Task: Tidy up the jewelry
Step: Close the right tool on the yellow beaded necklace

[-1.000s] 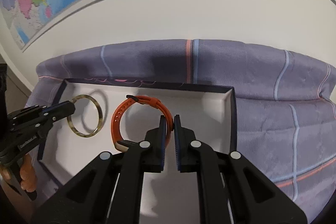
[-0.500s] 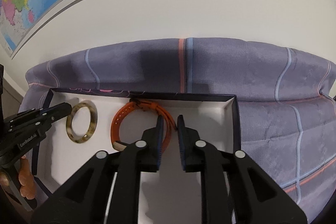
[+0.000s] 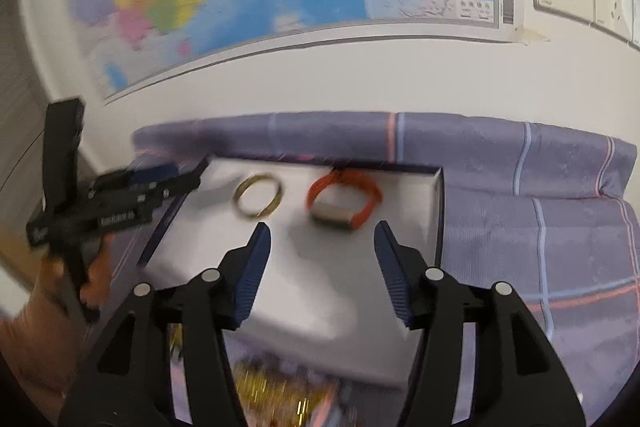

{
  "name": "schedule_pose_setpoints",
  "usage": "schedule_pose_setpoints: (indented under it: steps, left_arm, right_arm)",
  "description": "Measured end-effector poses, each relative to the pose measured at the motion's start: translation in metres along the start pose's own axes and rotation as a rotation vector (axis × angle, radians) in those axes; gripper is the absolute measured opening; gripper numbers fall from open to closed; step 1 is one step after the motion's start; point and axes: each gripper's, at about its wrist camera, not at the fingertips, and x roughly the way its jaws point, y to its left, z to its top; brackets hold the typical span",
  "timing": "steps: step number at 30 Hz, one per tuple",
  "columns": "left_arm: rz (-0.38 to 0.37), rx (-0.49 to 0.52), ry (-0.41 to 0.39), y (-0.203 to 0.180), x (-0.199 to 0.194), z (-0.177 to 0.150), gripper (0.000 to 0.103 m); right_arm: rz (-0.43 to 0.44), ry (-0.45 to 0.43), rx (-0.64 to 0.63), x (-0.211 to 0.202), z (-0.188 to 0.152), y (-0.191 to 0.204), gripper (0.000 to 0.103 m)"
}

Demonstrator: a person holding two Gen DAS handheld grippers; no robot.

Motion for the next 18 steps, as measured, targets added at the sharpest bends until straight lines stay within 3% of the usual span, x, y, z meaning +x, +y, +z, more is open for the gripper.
schedule_pose_setpoints:
  steps: [6,10,18]
  left_arm:
    - [-0.055,0.042,-0.004,-0.009,-0.035,-0.045,0.066]
    - [-0.080,0.063,0.020,-0.027,-0.035,-0.069,0.068]
    - [-0.114,0.059,0.080,-0.044,-0.027,-0.104,0.068]
  right_arm:
    - [0.045,0.072,-0.077,-0.024,-0.056,0.021,0.051]
    - [0.043,0.125,-0.098,-0.020,-0.082,0.034,0.050]
    - [-0.026,0.145,-0.199,0.002,-0.092,0.061,0.043]
